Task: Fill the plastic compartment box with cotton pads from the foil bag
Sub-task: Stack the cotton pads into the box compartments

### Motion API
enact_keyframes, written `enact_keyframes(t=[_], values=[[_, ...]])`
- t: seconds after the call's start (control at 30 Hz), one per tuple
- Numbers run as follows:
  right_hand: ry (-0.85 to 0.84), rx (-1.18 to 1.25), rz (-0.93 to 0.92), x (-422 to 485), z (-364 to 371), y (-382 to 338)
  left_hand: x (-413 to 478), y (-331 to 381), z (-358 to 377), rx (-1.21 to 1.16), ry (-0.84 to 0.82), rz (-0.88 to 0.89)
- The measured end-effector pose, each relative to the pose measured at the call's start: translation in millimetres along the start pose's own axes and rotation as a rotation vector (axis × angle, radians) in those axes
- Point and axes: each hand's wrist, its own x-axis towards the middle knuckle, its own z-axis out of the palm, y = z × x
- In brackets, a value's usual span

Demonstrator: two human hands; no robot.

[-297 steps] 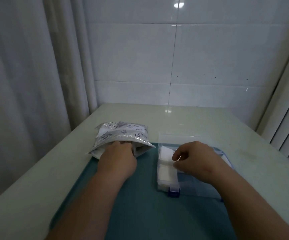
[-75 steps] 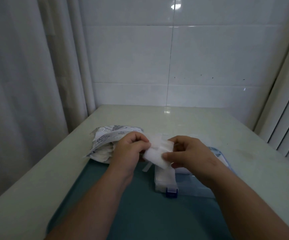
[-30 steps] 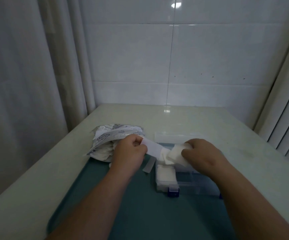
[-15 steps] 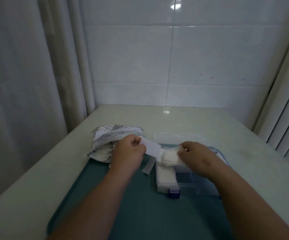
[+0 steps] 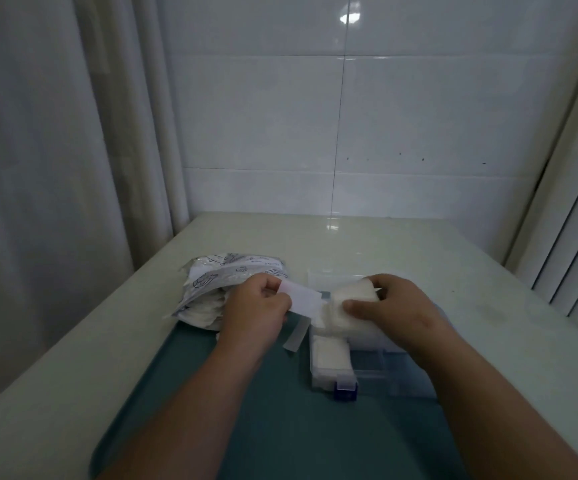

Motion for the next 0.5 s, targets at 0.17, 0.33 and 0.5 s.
enact_keyframes(t=[0.17,0.33,0.5], values=[[0.018,0.242,-0.036,-4.4,-5.9,-6.9,-0.3,0.7,-0.3,-0.037,-0.032,0.014],[-0.079,0.480,-0.006,-5.9,-4.4,-11.1,-0.8,-0.1,0.5,-0.060,-0.064,0.022],[-0.137,0.377,-0.046,-7.0,0.2,-10.0,-2.0,0.2,2.1,-0.091,-0.169,0.047]])
